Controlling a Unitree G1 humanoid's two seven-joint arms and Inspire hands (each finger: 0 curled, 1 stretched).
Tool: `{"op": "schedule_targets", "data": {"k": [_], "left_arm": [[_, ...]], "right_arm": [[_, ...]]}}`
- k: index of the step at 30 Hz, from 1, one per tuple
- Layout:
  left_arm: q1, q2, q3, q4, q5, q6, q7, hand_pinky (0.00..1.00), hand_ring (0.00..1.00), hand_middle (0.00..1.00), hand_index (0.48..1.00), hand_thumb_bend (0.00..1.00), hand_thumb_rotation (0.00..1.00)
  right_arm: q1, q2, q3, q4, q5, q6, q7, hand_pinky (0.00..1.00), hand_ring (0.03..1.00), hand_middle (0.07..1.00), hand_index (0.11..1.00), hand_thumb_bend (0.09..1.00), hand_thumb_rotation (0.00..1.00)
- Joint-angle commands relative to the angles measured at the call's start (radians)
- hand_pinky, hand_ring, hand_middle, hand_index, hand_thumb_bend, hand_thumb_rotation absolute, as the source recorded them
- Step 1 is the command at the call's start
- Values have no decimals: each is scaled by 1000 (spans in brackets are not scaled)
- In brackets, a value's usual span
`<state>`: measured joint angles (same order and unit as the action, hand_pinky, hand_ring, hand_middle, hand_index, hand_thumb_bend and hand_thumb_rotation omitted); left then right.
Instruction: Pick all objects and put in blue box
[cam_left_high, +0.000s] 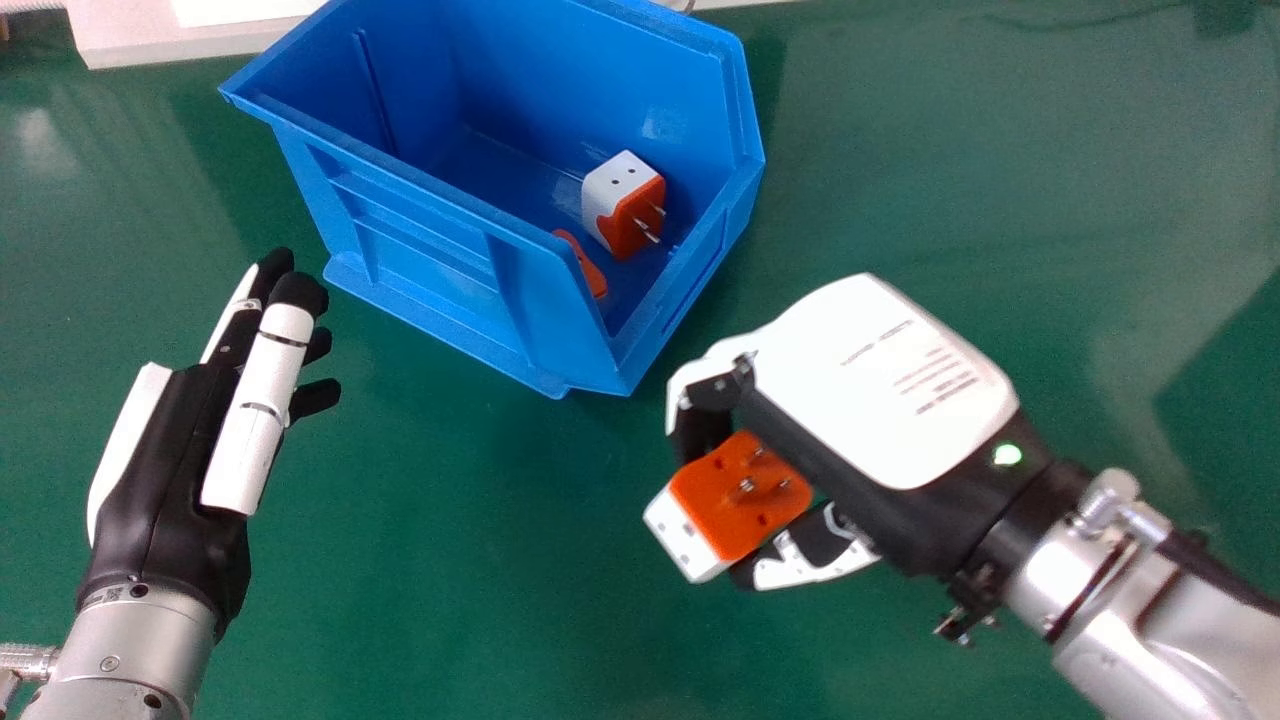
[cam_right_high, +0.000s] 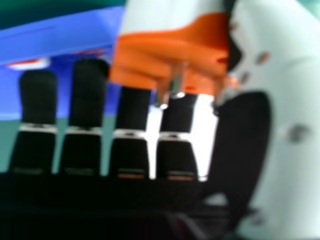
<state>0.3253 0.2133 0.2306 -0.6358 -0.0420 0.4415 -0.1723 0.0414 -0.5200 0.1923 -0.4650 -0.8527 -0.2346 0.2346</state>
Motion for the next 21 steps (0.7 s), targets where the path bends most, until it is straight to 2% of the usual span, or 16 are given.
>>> {"op": "schedule_targets", "data": {"k": [1,10,21], "left_arm": [[-11,10,8,-3,-11,-27,-4,858,922,939,971,475,1000],[-13,12,8,0,-11,-33,-10,858,922,941,971,479,1000],[-6,13,7,-3,-8,-38,-15,856,921,942,972,483,1000]], "right_arm": [[-15,-1,-43,-32,28,23,8,361,421,519,460,499,0],[-120,31,-82,-17,38,122,44,358,424,525,469,498,0],[-423,43,-22,178,8,104,24,353,433,530,477,496,0]]}}
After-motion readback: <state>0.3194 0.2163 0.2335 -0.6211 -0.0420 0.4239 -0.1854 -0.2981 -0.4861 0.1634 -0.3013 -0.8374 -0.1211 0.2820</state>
